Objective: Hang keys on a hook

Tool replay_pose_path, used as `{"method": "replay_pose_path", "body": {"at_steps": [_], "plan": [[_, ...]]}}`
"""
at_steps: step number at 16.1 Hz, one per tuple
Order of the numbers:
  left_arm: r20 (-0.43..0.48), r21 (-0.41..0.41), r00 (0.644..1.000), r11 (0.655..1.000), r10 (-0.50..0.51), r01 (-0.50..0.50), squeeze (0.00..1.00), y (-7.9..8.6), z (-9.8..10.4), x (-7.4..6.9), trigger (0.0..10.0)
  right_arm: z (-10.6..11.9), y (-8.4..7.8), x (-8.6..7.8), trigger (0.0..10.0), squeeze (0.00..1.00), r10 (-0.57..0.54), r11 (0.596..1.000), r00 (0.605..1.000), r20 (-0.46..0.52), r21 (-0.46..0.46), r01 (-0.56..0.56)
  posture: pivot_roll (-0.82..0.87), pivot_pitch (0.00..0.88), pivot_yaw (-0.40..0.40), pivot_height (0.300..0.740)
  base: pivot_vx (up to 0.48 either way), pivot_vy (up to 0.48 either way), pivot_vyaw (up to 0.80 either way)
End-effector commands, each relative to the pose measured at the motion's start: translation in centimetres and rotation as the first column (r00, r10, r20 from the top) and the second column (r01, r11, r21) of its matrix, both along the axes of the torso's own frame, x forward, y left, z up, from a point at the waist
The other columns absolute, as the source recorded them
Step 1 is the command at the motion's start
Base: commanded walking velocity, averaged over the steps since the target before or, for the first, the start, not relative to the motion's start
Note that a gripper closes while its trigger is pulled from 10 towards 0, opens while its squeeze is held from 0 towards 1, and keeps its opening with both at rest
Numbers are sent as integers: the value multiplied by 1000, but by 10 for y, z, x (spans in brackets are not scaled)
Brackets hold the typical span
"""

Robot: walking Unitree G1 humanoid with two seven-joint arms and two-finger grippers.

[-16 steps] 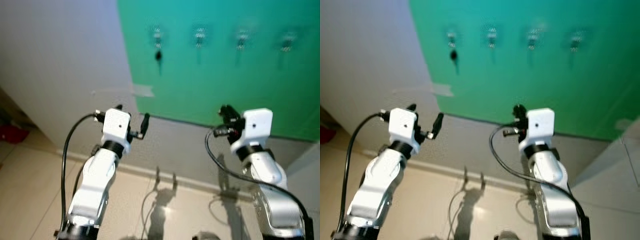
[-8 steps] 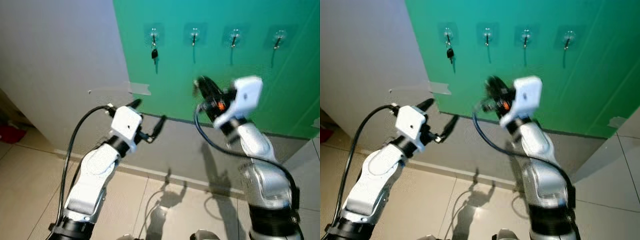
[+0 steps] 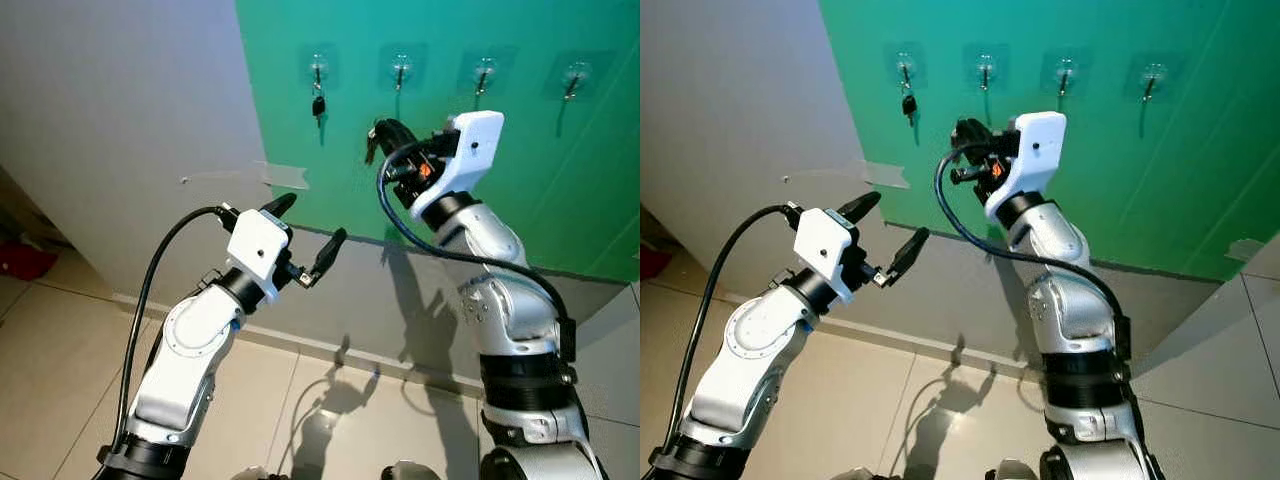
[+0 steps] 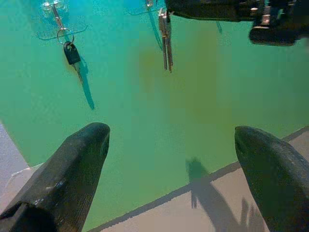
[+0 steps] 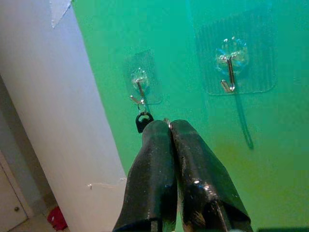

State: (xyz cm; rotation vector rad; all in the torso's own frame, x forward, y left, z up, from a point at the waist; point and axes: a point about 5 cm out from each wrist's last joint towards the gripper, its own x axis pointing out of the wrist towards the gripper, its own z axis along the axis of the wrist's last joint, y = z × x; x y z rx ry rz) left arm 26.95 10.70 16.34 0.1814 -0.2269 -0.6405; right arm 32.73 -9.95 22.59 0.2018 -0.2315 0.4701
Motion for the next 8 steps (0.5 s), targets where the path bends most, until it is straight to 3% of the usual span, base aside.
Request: {"method": "replay_pose_path", "body": {"at_steps": [1, 8], "plan": [[17, 3, 1000, 1000, -10, 10, 0, 0, 5, 0, 10000, 10, -5, 9, 10000, 0, -55, 997, 998, 20, 53, 54, -123, 72, 61, 740, 0, 0, 0], [19, -4, 999, 1000, -26, 26, 0, -2, 8, 2, 10000, 23, -8, 26, 10000, 0, -76, 988, 997, 27, 134, 72, -121, 77, 68, 740, 0, 0, 0]]}}
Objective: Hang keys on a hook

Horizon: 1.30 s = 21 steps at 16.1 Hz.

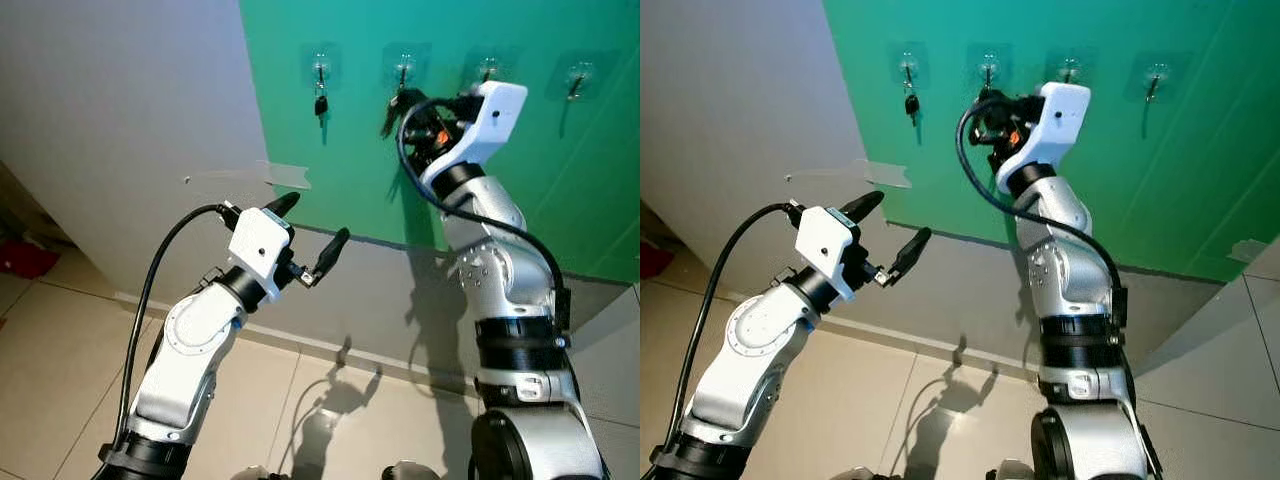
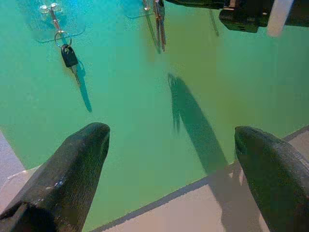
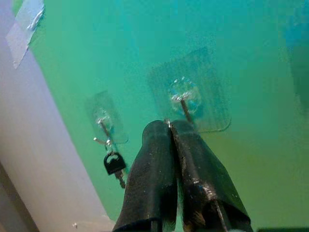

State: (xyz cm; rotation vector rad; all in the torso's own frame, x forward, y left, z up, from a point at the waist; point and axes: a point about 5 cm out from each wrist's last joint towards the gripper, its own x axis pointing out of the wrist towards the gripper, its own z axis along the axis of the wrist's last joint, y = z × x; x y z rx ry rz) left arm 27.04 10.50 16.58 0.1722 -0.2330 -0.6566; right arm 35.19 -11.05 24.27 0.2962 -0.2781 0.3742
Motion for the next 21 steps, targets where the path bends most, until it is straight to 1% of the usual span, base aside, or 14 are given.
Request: {"method": "replay_pose_path", "body": {"at_steps": [1, 4, 9, 11, 13, 15, 17, 18, 21], "plan": [[17, 4, 1000, 1000, -9, 9, 0, 0, 6, 1, 10000, 8, 3, 3, 10000, 0, 11, 1000, 1000, 24, 24, -12, -122, 76, 68, 740, 0, 0, 0], [15, 3, 1000, 1000, -11, 11, 0, 0, 6, 1, 10000, 12, 4, 8, 10000, 0, 18, 999, 999, 32, 34, -19, -120, 75, 67, 740, 0, 0, 0], [11, 1, 1000, 1000, -6, 6, 0, 0, 4, 1, 10000, 10, 9, 11, 10000, 0, 42, 998, 999, 17, 34, -43, -119, 76, 62, 740, 0, 0, 0], [10, 1, 1000, 1000, -7, 7, 0, 0, 5, 1, 10000, 7, 8, 12, 10000, 0, 33, 999, 999, 7, 30, -33, -120, 76, 63, 740, 0, 0, 0], [10, 2, 1000, 1000, -9, 9, 0, -1, 5, 1, 10000, 4, 4, 15, 10000, 0, -3, 1000, 1000, -22, 26, 3, -122, 78, 65, 740, 0, 0, 0], [7, 3, 1000, 1000, -14, 14, 0, -2, 4, 1, 10000, -2, 0, 19, 10000, 0, -35, 999, 997, -74, 22, 37, -123, 74, 66, 740, 0, 0, 0], [7, 4, 1000, 1000, -16, 16, 0, -2, 4, 1, 10000, -5, -1, 21, 10000, 0, -51, 998, 994, -98, 22, 53, -122, 69, 63, 740, 0, 0, 0], [7, 6, 1000, 1000, -16, 16, 0, -2, 4, 0, 10000, -9, -3, 22, 10000, 0, -65, 997, 990, -126, 21, 68, -121, 65, 63, 740, 0, 0, 0], [6, 9, 1000, 1000, -17, 17, 0, -2, 3, 0, 10000, -16, -4, 24, 10000, 0, -85, 996, 981, -173, -1, 86, -120, 62, 62, 740, 0, 0, 0]]}}
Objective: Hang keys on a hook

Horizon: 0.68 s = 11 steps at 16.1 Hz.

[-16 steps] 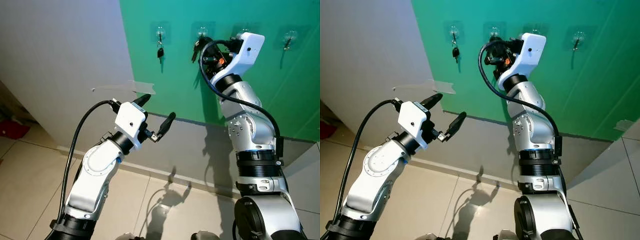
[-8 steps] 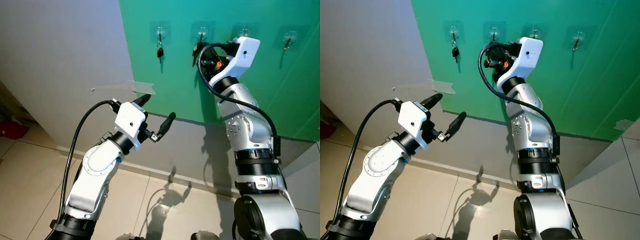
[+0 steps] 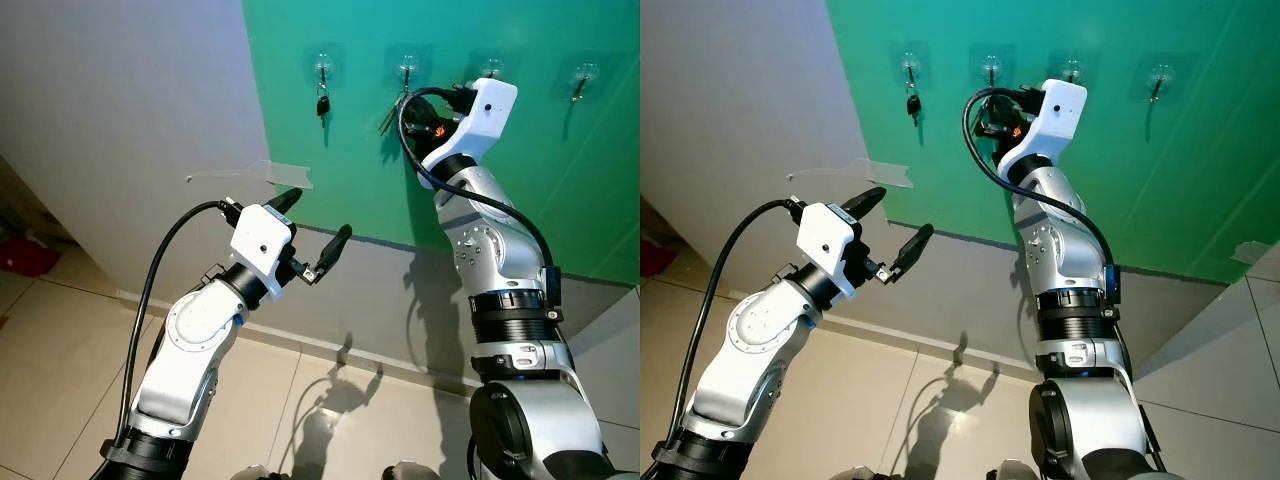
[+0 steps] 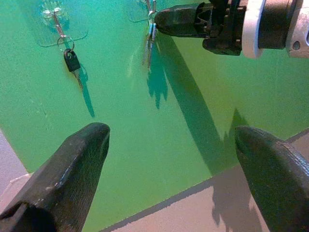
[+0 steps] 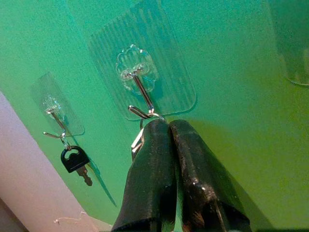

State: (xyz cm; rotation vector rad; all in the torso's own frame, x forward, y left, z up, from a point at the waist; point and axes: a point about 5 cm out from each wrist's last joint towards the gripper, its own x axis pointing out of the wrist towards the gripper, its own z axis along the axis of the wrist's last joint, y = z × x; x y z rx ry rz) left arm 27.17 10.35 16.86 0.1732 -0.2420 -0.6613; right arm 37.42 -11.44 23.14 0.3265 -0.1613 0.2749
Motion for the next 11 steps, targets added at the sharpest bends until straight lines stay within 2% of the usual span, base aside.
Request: {"method": "replay_pose_path", "body": {"at_steps": [1, 5, 6, 7, 11], "plan": [[-3, 11, 1000, 1000, -13, 13, 0, -1, 0, -2, 10000, -7, 0, 2, 10000, 0, -9, 1000, 999, -47, -17, 9, -121, 62, 62, 740, 0, 0, 0], [15, -9, 1000, 1000, -16, 16, 0, -2, 3, -3, 10000, -10, 1, -2, 10000, 0, -14, 998, 999, -40, -54, 12, -124, 65, 64, 740, 0, 0, 0], [20, -14, 1000, 1000, -15, 15, 0, -2, 4, -3, 10000, -8, 1, -2, 10000, 31, -9, 999, 1000, -26, -38, 8, -124, 66, 64, 740, 0, 0, 0], [23, -19, 1000, 1000, -15, 15, 0, -2, 5, -3, 10000, -6, 0, -3, 10000, 1000, -7, 1000, 1000, -12, -29, 6, -125, 66, 64, 740, 0, 0, 0], [30, -41, 999, 999, -19, 20, 0, -3, 6, -4, 10000, -5, 1, -8, 10000, 1000, 22, 1000, 1000, 15, -11, -22, -128, 67, 64, 740, 0, 0, 0]]}}
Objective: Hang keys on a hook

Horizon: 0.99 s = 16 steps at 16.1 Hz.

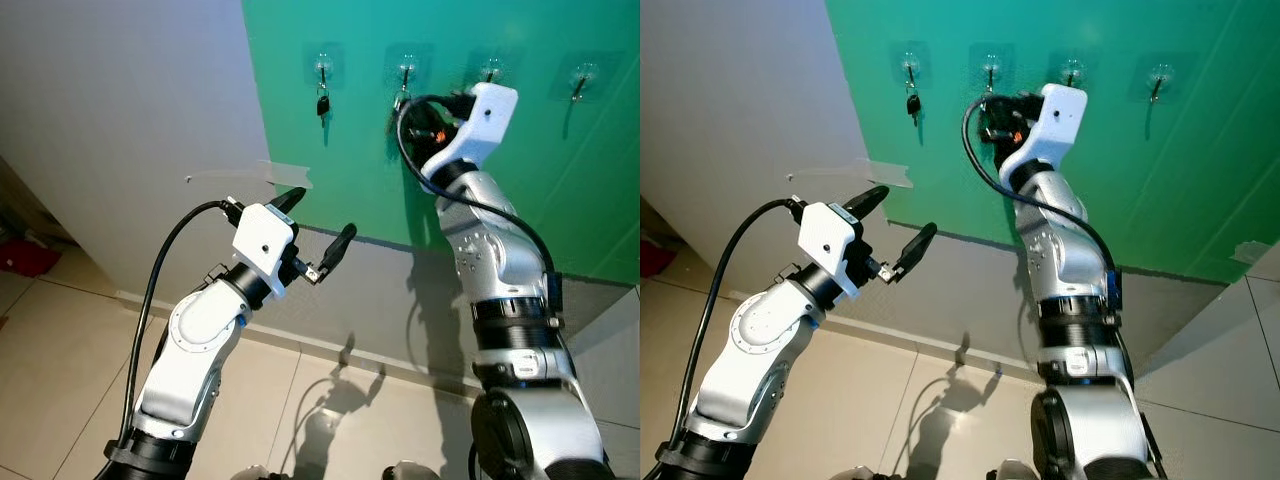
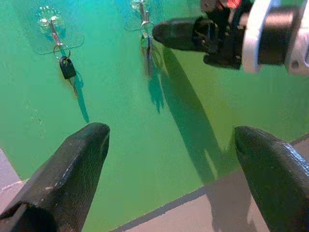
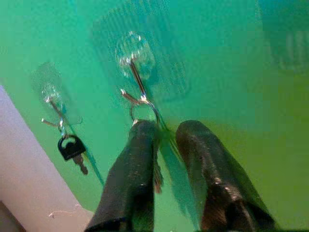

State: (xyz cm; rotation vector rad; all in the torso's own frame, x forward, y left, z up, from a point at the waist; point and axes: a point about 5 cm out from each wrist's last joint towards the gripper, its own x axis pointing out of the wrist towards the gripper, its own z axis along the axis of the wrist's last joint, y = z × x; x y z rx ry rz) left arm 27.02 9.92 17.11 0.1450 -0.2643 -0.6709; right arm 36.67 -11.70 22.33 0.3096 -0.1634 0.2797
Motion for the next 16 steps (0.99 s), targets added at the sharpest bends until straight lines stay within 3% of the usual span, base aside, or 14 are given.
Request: {"method": "replay_pose_path", "body": {"at_steps": [1, 4, 6, 7, 8, 11, 12, 14, 16], "plan": [[20, -13, 1000, 1000, -4, 4, 0, 1, 4, -2, 10000, 1, 4, -3, 10000, 1000, 23, 1000, 1000, 7, 7, -23, -130, 66, 65, 740, 0, 0, 0], [20, -22, 1000, 1000, -6, 6, 0, 1, 4, -2, 10000, -4, 3, -12, 10000, 1000, 48, 998, 999, 11, 34, -48, -139, 62, 73, 740, 0, 0, 0], [-26, -24, 998, 998, 65, -66, 0, 4, 0, 4, 10000, -5, 1, -22, 10000, 1000, 60, 997, 998, 29, 37, -61, -141, 58, 72, 740, 0, 0, 0], [-44, -13, 992, 992, 121, -122, 0, 8, -4, 7, 10000, -9, -6, -35, 10000, 690, 56, 998, 998, 37, 32, -57, -149, 52, 70, 740, 0, 0, 0], [-39, 0, 983, 984, 179, -179, 0, 15, -8, 10, 10000, -23, -16, -50, 10000, 0, 13, 1000, 1000, 1, -20, -13, -156, 46, 74, 740, 0, 0, 0], [-69, 31, 967, 969, 245, -244, 0, 25, -22, 11, 10000, -67, -39, -82, 10000, 0, -107, 987, 988, -115, -133, 91, -173, 39, 90, 740, 0, 0, 0], [-104, 40, 961, 966, 258, -255, 0, 32, -34, 8, 10000, -96, -50, -106, 10000, 0, -187, 967, 962, -196, -211, 145, -200, 31, 112, 740, 0, 285, 0], [-151, 64, 950, 962, 274, -267, 0, 36, -51, 6, 10000, -120, -60, -132, 10000, 0, -278, 942, 921, -273, -267, 205, -220, 21, 131, 740, 0, 369, 0], [-168, 62, 950, 965, 263, -256, 0, 32, -57, 7, 10000, -127, -69, -144, 10000, 0, -362, 913, 886, -290, -304, 274, -239, 23, 145, 740, 0, 416, -428]]}}
